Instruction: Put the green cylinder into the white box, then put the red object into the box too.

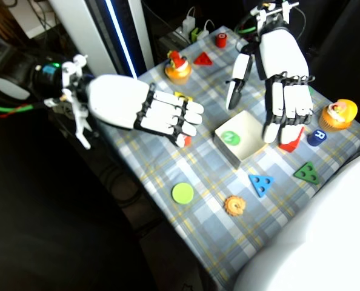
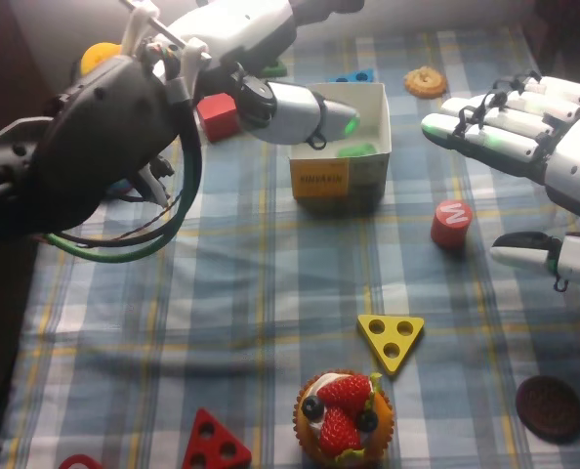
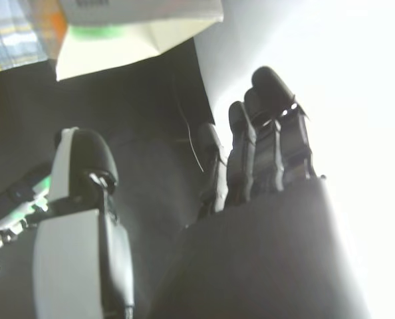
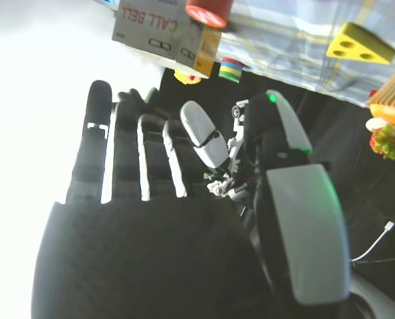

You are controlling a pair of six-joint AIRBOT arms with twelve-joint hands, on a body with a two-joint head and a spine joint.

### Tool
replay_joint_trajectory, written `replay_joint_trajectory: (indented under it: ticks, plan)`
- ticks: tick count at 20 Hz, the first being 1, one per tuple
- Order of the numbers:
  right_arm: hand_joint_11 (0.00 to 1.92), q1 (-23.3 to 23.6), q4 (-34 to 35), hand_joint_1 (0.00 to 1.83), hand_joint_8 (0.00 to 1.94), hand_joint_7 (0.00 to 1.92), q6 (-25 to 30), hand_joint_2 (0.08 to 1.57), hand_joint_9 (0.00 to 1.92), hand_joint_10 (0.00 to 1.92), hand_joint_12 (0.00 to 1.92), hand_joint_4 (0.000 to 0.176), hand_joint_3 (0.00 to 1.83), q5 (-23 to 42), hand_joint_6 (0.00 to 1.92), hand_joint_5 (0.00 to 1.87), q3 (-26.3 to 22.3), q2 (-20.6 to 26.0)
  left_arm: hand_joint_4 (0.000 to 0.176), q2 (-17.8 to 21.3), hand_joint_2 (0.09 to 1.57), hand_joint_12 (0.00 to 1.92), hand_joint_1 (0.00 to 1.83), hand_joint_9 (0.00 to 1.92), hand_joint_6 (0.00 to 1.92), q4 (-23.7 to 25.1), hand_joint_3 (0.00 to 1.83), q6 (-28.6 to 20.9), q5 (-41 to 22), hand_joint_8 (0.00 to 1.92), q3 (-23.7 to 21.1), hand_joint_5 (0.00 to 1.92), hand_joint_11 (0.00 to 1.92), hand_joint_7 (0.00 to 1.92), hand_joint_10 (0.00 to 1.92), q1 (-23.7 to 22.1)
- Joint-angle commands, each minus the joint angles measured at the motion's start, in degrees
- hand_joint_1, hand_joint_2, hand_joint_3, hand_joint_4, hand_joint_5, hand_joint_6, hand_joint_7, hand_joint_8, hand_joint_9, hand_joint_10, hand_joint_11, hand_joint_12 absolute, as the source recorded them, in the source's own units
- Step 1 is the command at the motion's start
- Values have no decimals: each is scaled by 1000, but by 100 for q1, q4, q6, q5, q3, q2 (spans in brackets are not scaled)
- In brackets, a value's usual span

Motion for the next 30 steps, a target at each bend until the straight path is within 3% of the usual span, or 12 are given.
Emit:
replay_joint_trajectory:
  ticks: [1, 6, 8, 10, 12, 17, 22, 24, 25, 26, 29, 30]
  plan:
    - [0, 120, -14, 659, 25, 152, 26, 1269, 0, 577, 1309, 0, 0, 521, 36, 88, 35, -41, 91, 109, 1328, 931, 439, 0, 239, 252, 31, -269, -885, 141, -58, 81, 0, 149, 493, 2]
    - [0, 282, -1, 799, 73, 350, 30, 1246, 0, 934, 1438, 0, 0, 112, 115, 287, 281, -307, 28, 574, 1441, 957, 336, 0, 372, 790, 2, -928, -1651, 113, -588, 49, 0, 226, 635, 213]
    - [0, 302, 87, 798, 65, 361, 30, 1266, 0, 874, 1338, 0, 4, 24, 120, 300, 396, -431, 36, 701, 1442, 1016, 367, 0, 414, 899, 0, -928, -1914, 110, -798, 59, 0, 264, 602, 331]
    - [0, 304, 165, 760, 46, 364, 30, 1294, 13, 812, 1231, 0, 6, -29, 113, 308, 478, -507, 33, 741, 1444, 1246, 457, 0, 515, 949, 0, -928, -2040, 124, -889, 68, 0, 298, 773, 386]
    - [0, 304, 231, 713, 30, 366, 30, 1322, 30, 758, 1183, 0, 9, -86, 97, 300, 557, -582, 11, 776, 1440, 1217, 489, 0, 522, 972, 0, -928, -2169, 108, -966, 76, 0, 305, 770, 442]
    - [0, 309, 273, 854, 50, 439, 30, 1297, 21, 885, 1337, 0, 0, -170, 187, 333, 644, -697, 47, 834, 1439, 858, 479, 27, 323, 1019, 0, -928, -2272, 14, -1051, 141, 0, 300, 507, 504]
    - [0, 344, 272, 937, 111, 578, 30, 1272, 144, 932, 1378, 0, 0, -246, 309, 427, 706, -791, 41, 839, 1435, 847, 507, 19, 209, 1019, 1, -928, -2272, 2, -1051, 206, 0, 296, 493, 511]
    - [0, 351, 272, 968, 355, 612, 30, 1270, 206, 1057, 1516, 0, 0, -283, 576, 426, 737, -836, 44, 839, 1442, 832, 497, 9, 195, 1018, 3, -928, -2280, 2, -1051, 208, 0, 294, 501, 520]
    - [0, 360, 272, 1001, 568, 617, 30, 1313, 251, 1110, 1618, 0, 4, -324, 1343, 564, 767, -878, 45, 839, 1441, 849, 504, 1, 177, 1017, 1, -928, -2282, 2, -1051, 221, 0, 297, 530, 525]
    - [0, 369, 272, 1084, 1282, 702, 64, 1307, 332, 1196, 1742, 0, 9, -352, 1514, 552, 795, -910, 54, 844, 1436, 851, 503, 0, 173, 1007, 0, -929, -2282, 1, -1051, 224, 0, 296, 533, 531]
    - [0, 389, 264, 1184, 1460, 829, 201, 1254, 448, 1526, 1912, 0, 0, -333, 1327, 657, 833, -926, 54, 863, 1430, 859, 535, 4, 155, 982, 0, -930, -2301, 2, -1053, 230, 0, 299, 537, 557]
    - [0, 414, 212, 1168, 1456, 813, 237, 1259, 425, 1498, 1860, 0, 0, -297, 1370, 649, 828, -917, 58, 881, 1422, 882, 541, 4, 149, 970, 0, -930, -2328, 2, -1064, 239, 0, 301, 545, 583]
